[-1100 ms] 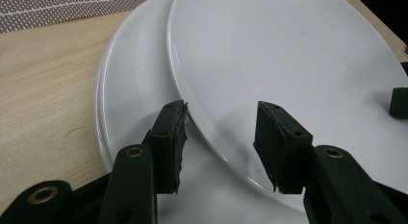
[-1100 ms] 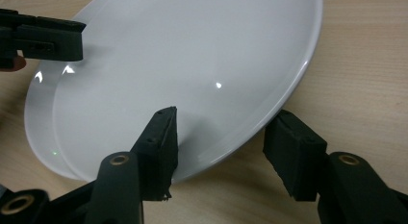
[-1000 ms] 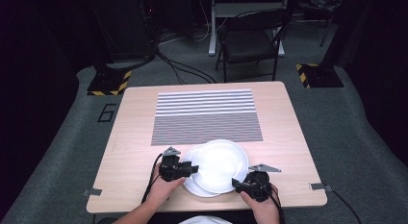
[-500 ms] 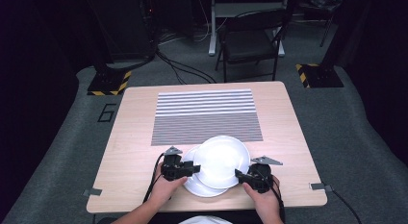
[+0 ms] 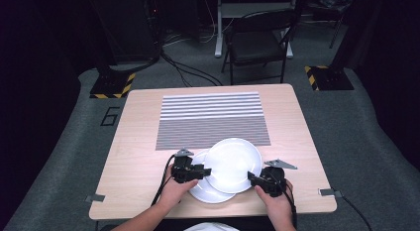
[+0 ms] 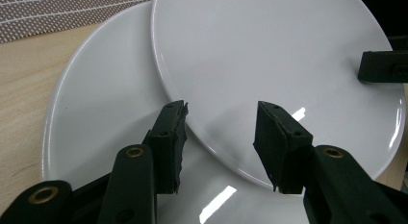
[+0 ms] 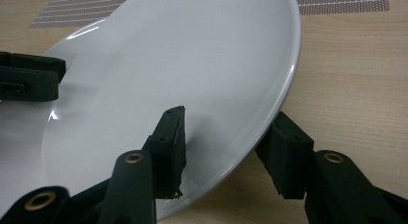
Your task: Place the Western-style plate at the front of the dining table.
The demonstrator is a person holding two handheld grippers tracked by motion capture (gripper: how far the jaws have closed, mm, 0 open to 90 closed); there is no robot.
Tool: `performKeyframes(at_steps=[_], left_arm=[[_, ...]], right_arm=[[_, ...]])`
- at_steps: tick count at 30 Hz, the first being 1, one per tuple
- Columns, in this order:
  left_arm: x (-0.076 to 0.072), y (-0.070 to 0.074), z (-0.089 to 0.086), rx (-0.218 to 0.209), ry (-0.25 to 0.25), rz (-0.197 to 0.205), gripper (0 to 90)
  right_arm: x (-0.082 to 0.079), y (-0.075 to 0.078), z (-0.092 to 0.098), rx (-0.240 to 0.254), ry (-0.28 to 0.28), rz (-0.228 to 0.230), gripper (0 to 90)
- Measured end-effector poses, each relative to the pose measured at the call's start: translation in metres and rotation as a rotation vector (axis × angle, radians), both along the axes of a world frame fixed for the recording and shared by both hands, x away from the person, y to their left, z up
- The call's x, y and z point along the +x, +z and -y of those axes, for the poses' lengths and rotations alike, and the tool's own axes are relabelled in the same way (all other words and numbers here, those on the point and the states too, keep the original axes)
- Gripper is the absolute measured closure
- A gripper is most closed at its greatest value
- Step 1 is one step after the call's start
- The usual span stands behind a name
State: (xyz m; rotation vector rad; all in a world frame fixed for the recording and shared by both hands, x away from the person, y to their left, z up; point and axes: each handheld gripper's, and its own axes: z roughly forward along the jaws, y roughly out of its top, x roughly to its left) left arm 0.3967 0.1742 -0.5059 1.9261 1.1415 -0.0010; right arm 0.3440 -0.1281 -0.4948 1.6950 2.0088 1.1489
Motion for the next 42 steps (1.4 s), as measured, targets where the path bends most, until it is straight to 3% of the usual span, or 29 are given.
performKeyframes(at_steps=[13, 18, 30, 42], left_arm=[[0.004, -0.001, 0.012, -0.002, -0.010, -0.014, 53.8], [0.004, -0.002, 0.012, -0.003, 0.000, -0.007, 54.0], [-0.004, -0.005, 0.011, -0.030, -0.014, -0.021, 51.8], [-0.010, -0.004, 0.016, -0.038, 0.004, 0.006, 51.0]], right_arm=[[-0.001, 0.004, 0.011, 0.016, -0.040, 0.015, 54.8], [-0.004, 0.003, 0.011, -0.013, -0.036, 0.029, 55.4], [-0.004, -0.004, 0.013, 0.025, -0.059, -0.001, 53.4], [-0.008, -0.007, 0.010, 0.036, -0.053, -0.015, 48.2]])
